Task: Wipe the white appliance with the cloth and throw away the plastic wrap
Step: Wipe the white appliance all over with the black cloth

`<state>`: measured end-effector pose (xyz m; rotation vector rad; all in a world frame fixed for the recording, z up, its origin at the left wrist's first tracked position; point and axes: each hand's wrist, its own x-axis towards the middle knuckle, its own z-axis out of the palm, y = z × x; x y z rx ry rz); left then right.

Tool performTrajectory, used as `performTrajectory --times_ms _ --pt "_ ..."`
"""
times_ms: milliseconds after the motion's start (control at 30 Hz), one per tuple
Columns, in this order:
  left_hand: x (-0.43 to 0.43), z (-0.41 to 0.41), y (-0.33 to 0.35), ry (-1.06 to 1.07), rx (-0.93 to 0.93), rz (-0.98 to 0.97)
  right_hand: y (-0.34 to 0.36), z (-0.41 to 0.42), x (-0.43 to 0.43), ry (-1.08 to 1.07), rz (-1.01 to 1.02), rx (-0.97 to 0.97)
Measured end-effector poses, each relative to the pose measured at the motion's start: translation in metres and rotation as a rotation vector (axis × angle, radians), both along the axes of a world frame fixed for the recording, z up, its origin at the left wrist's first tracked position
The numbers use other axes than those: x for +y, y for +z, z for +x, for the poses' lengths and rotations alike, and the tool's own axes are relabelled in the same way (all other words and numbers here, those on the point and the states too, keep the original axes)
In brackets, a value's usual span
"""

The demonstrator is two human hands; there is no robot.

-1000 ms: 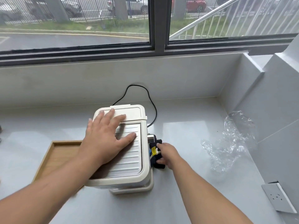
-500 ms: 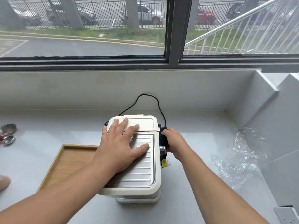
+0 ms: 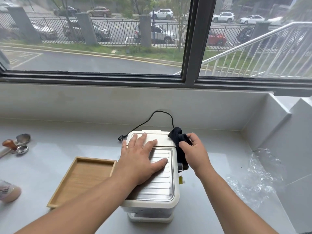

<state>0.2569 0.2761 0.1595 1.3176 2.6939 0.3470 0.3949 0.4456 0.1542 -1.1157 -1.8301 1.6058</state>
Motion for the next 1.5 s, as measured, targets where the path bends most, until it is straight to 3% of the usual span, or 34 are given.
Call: performTrajectory --times_ms 133,267,333,567,667,1133,1300,1500 --pt "-0.001 0.001 0.002 -0.005 -0.008 0.006 0.018 -0.003 -0.014 0.011 0.289 -0.073" --pt "-0.002 0.001 0.004 -0.023 -0.012 0.01 0.034 -0.023 -0.035 0.246 0.693 -0.268" --pt "-0.004 -0.001 0.005 -0.029 -0.034 0.013 0.039 -0.035 -0.049 0.322 0.772 -0.327" --pt "-0.018 -0.005 0.013 0.073 -0.256 0.328 0.044 -0.06 -0.081 0.368 0.731 -0.345" --pt "-0.027 -0.009 0.021 0.01 -0.361 0.446 0.049 -0.067 -0.089 0.408 0.72 -0.388" --pt "-0.067 -0.069 0.052 -0.436 -0.289 0.045 0.071 -0.047 -0.142 0.451 0.6 -0.525" --pt "-0.068 -0.091 0.075 -0.459 -0.257 0.057 0.095 -0.038 -0.144 0.287 0.607 -0.532" --pt "-0.068 -0.107 0.092 -0.439 -0.034 0.176 0.118 -0.037 -0.153 0.108 0.883 -0.661"
